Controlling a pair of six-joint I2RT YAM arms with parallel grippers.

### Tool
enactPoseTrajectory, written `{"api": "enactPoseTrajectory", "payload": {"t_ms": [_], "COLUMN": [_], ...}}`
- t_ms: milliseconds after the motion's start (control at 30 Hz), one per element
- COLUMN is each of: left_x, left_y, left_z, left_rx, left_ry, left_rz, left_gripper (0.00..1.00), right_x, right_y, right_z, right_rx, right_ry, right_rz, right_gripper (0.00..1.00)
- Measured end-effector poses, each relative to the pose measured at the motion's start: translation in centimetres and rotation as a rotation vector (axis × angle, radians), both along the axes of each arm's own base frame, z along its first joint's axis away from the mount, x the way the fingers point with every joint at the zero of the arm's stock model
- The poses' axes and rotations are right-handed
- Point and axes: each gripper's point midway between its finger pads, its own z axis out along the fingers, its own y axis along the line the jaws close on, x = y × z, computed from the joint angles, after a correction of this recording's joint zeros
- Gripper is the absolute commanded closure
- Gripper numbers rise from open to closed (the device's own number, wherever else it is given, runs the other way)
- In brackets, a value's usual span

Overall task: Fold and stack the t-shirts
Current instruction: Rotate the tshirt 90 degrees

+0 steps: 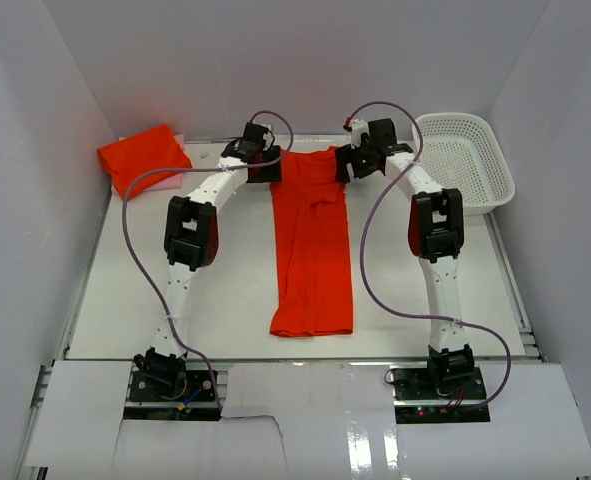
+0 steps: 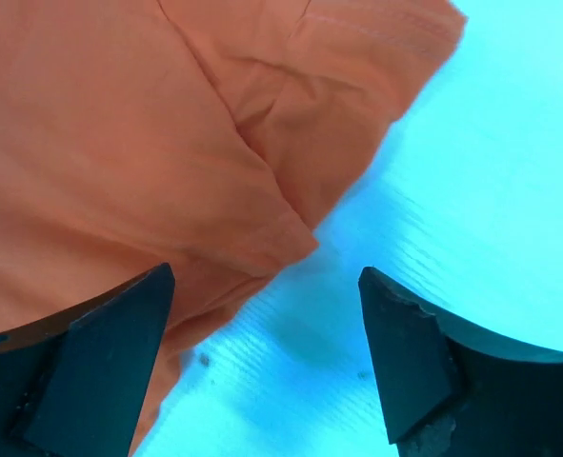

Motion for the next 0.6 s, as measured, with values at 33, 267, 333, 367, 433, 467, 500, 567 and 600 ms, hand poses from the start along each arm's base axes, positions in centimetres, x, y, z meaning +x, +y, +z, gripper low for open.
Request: {"api": "enactPoseTrajectory", "payload": {"t_ms": [33, 267, 333, 367, 433, 467, 500, 567, 600], "left_x": [0.2, -1.6, -4.4, -5.8, -9.0, -10.5, -12.2, -15.0, -16.3], "left_y": [0.4, 2.2, 2.5, 2.6, 2.4, 2.3, 2.1, 1.5, 1.3], "left_z": [0.5, 8.4, 11.3, 12.5, 14.1, 14.3, 14.1, 12.7, 11.5], "left_rx": [0.009, -0.001, -0.023, -0.036, -0.061, -0.071, -0.075, -0.081, -0.078], "left_ry": [-0.009, -0.082, -0.088, -0.095, -0.090, -0.086, -0.068, -0.031, 0.000], "left_rz": [0.006, 0.034, 0.035, 0.033, 0.024, 0.020, 0.013, 0.001, -0.004], "left_gripper": [0.33, 0.35, 0.36, 0.37, 0.37, 0.37, 0.37, 0.38, 0.38], "right_x": [0.0, -2.2, -4.0, -5.3, -8.3, -9.9, -11.4, -14.1, -15.5], "right_y": [-0.1, -0.6, -0.6, -0.5, -0.5, -0.6, -0.7, -1.0, -1.1], "right_z": [0.6, 10.5, 13.5, 14.7, 15.5, 15.3, 14.8, 12.7, 11.4], "right_rx": [0.000, 0.030, 0.049, 0.061, 0.078, 0.084, 0.085, 0.078, 0.074], "right_ry": [-0.009, -0.102, -0.107, -0.100, -0.049, -0.011, 0.032, 0.131, 0.186], "right_rz": [-0.003, 0.001, 0.020, 0.036, 0.066, 0.079, 0.090, 0.104, 0.110], "right_gripper": [0.13, 0.12, 0.12, 0.13, 0.14, 0.15, 0.15, 0.17, 0.17]}}
